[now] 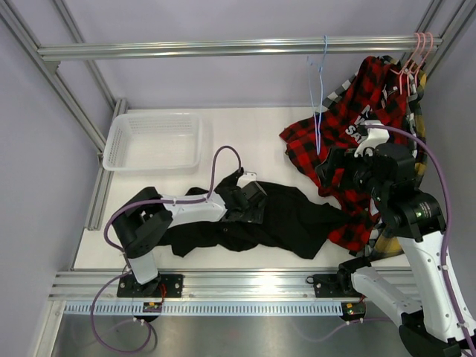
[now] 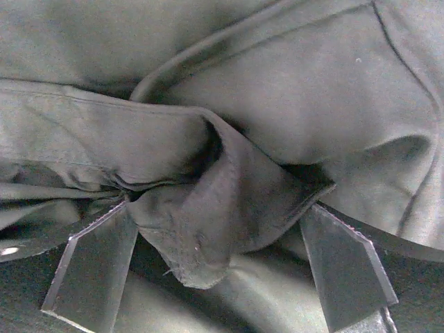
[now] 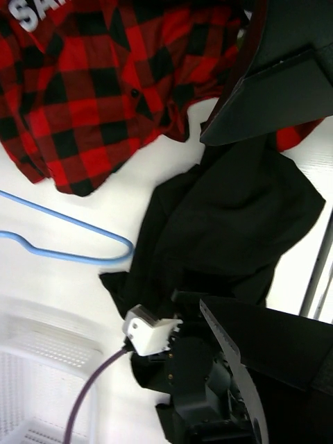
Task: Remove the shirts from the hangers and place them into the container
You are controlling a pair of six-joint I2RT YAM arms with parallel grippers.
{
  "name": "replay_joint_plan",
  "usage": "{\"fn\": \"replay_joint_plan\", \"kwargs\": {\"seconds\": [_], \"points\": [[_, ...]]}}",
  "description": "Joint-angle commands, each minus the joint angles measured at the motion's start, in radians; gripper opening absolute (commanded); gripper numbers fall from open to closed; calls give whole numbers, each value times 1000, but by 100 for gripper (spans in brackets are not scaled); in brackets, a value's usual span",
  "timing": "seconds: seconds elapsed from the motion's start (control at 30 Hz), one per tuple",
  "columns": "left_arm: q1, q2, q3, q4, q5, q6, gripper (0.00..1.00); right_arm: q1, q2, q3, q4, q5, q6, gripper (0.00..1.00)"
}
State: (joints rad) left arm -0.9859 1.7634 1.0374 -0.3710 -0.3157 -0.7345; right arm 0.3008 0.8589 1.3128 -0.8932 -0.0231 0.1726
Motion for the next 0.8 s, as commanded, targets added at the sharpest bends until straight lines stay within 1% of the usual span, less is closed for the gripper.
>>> {"fn": "replay_joint_plan", "kwargs": {"seconds": [0.0, 0.03, 0.13, 0.17, 0.23, 0.3, 0.33, 0.37, 0.4, 0.43, 0.47, 0.5, 0.53, 0.57, 0.6, 0.7, 0.73, 0.77], "points": [[-19, 71, -19, 47, -33, -101, 95, -2, -26, -40, 37, -90, 15, 99], [-25, 89, -31, 67, -26, -127, 80, -2, -30, -55, 40, -95, 5, 99], [-37, 100, -71, 83, -23, -166, 43, -2, -49, -69, 43, -110, -11, 100], [-40, 96, -77, 81, -28, -170, 18, -2, -50, -72, 43, -113, -18, 99], [-42, 74, -89, 64, -55, -175, 0, -2, -57, -78, 43, -129, -30, 99], [-42, 10, -77, 40, -80, -161, 0, -2, -66, -84, 46, -152, -30, 99], [-42, -19, -62, -7, -118, -146, 0, -2, -70, -90, 53, -164, -27, 100], [-42, -85, -45, -37, -143, -135, 0, -2, -75, -92, 54, -176, -22, 99], [-40, -122, -22, -72, -199, -126, 0, 0, -81, -92, 56, -193, -19, 100], [-42, -157, 31, -136, -226, -100, 0, 0, -84, -90, 54, -202, -18, 99], [-40, -194, 61, -167, -250, -82, 0, 0, -87, -87, 54, -212, -15, 99], [-39, -256, 96, -199, -304, -66, 0, 0, -92, -84, 53, -224, -15, 99], [-30, -284, 171, -262, -324, -34, 0, 0, -95, -80, 51, -230, -12, 99], [-13, -330, 209, -317, -367, -19, 0, 0, -100, -75, 51, -242, -10, 99], [-13, -350, 248, -318, -391, -2, 0, 0, -103, -73, 53, -248, -7, 99], [48, -403, 386, -399, -424, 75, 0, 0, -112, -69, 51, -262, -4, 99], [103, -435, 416, -405, -418, 111, 0, 0, -112, -67, 50, -264, -4, 99], [131, -450, 471, -402, -411, 139, 0, 0, -112, -66, 50, -264, -5, 99]]}}
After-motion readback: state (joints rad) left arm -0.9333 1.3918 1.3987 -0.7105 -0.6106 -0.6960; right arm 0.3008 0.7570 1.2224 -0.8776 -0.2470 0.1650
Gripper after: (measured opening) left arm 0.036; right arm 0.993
